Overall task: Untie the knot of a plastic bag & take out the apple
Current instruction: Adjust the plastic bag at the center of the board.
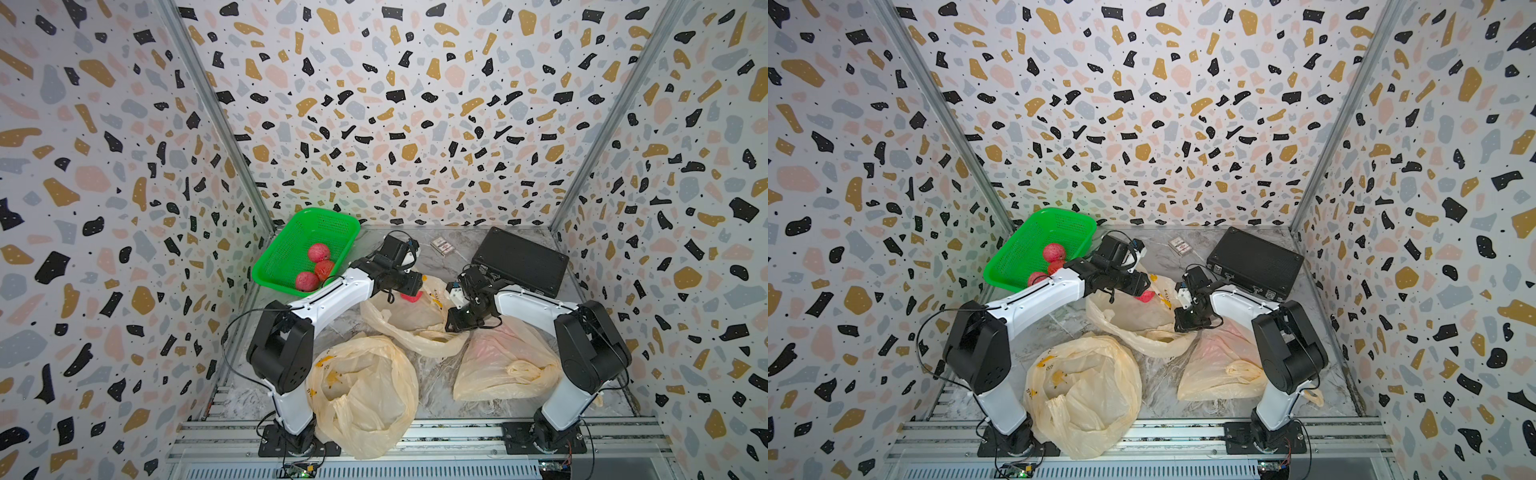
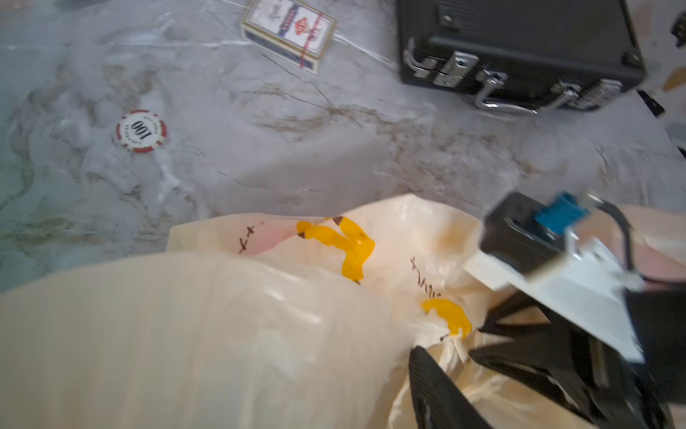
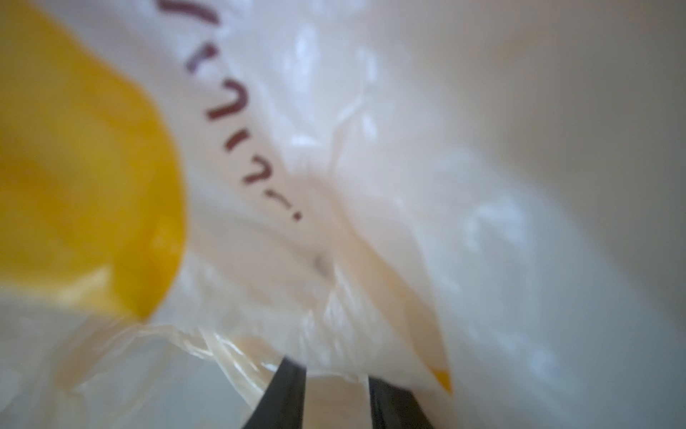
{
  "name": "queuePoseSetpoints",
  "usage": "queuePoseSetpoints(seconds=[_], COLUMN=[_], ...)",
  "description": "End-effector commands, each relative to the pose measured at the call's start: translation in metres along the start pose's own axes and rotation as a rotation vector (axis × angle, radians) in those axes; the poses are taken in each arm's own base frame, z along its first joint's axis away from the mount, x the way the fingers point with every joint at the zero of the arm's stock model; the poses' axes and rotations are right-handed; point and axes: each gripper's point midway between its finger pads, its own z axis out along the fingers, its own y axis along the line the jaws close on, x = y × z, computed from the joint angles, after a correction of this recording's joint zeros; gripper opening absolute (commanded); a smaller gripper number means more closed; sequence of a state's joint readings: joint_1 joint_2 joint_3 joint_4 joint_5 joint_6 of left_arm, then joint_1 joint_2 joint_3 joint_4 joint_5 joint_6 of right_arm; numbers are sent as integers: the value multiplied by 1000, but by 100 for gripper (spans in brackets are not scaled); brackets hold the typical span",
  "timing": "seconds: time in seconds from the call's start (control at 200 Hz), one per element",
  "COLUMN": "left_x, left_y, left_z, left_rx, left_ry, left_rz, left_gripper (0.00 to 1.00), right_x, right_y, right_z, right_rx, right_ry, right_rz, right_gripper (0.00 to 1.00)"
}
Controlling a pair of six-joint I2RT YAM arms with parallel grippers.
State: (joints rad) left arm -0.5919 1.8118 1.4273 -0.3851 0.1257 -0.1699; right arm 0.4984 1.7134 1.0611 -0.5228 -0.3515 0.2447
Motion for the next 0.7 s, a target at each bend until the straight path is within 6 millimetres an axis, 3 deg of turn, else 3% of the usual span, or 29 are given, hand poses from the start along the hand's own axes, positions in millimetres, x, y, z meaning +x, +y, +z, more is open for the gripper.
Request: queuePoseSetpoints(seconds=[0.0,0.09,0.165,0.315,0.556,0.696], left_x=[-24,-20,-15,-14,-10,18], left_y=[10,10,10,5,-24,-32], left_z=[19,39,43,14,-25,-24], left_rx=[-45,-31,-25,-29,32,73], left_ry=[-68,-45,-33,-117,-170,-45], left_rz=[10,6,-11,-9,27,-22], left_gripper=[69,71,72,72,72,71], right_x=[2,3,4,7,6,6], right_y=[1,0,0,-1,0,0], right_z=[-9,-8,-7,-6,-2,0], right_rx=[1,4,7,6,-4,-6], right_ry=[-15,-7,-2,6,14,15], right_rz=[-13,-11,-12,-8,-2,3], right_gripper=[32,32,32,32,32,32])
